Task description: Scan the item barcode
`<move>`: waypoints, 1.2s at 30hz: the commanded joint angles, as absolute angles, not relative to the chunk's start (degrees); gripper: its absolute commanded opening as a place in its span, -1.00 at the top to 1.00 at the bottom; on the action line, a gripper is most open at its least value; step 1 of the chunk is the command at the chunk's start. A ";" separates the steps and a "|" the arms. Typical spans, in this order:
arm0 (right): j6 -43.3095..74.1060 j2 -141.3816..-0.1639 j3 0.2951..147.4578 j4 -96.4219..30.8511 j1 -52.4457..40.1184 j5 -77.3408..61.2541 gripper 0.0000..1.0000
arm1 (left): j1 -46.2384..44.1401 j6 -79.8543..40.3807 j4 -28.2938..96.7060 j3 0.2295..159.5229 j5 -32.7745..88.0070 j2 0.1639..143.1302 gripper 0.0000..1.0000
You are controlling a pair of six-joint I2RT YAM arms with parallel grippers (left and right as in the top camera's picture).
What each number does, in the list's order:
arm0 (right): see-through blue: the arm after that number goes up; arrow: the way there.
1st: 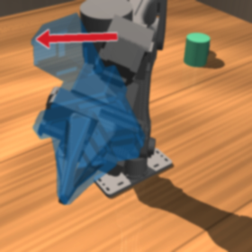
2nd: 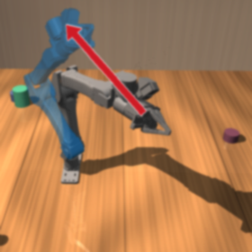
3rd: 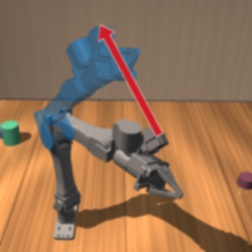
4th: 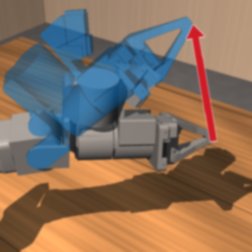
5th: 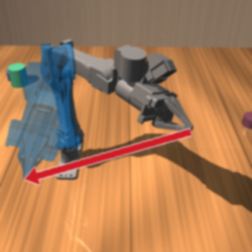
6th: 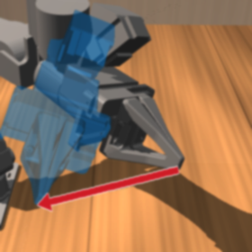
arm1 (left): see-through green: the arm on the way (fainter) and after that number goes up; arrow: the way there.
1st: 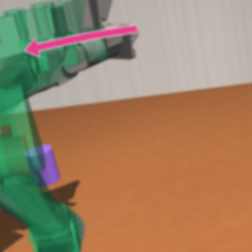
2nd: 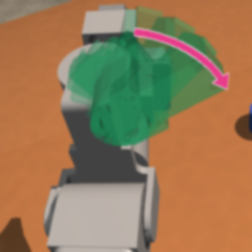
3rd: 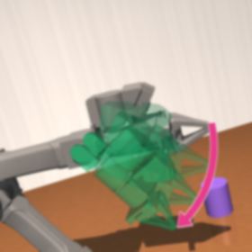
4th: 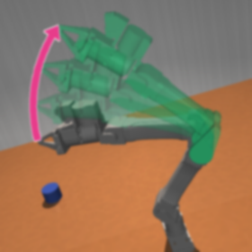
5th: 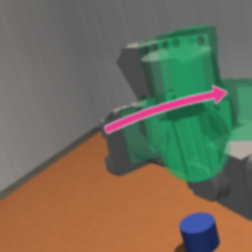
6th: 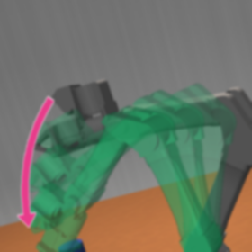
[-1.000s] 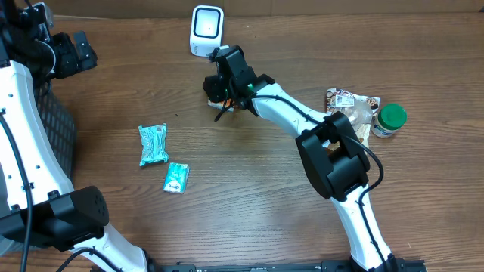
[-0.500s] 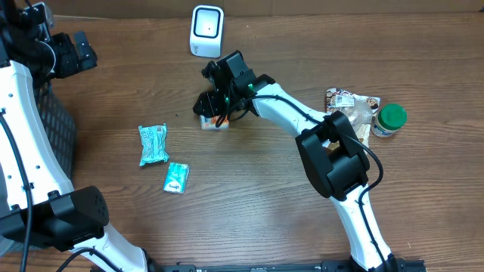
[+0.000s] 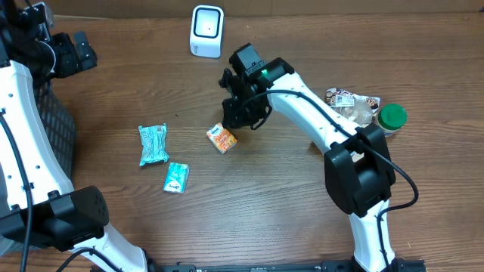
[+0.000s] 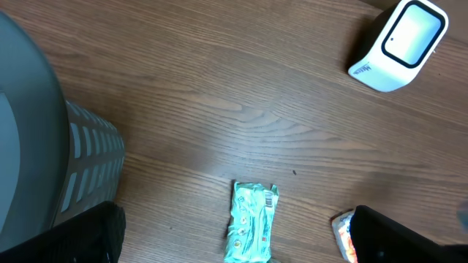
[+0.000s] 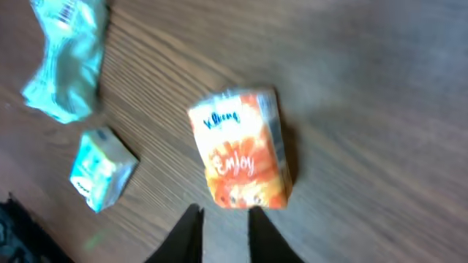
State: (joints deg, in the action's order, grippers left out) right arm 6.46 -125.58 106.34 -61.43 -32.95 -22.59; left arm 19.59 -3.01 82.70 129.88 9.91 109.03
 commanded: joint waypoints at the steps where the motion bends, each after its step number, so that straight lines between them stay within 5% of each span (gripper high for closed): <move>1: 7.77 -124.57 104.97 -62.30 -35.68 -20.38 0.72 | 19.46 -3.40 82.50 130.23 10.52 109.06 -1.00; 8: 10.39 -124.64 99.61 -56.62 -41.21 -20.34 0.92 | 19.46 -3.40 82.50 130.23 10.52 109.06 -0.99; 23: 24.25 -124.75 94.17 -48.84 -38.57 1.69 0.92 | 19.46 -3.40 82.50 130.23 10.52 109.06 -0.99; 36: 24.03 -125.23 94.17 -25.08 -35.22 -11.55 0.92 | 19.46 -3.40 82.50 130.23 10.52 109.06 -1.00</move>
State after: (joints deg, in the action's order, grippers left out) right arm 23.86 -125.58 94.28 -27.24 -34.50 -7.31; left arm 19.59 -3.01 82.72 129.88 9.91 109.03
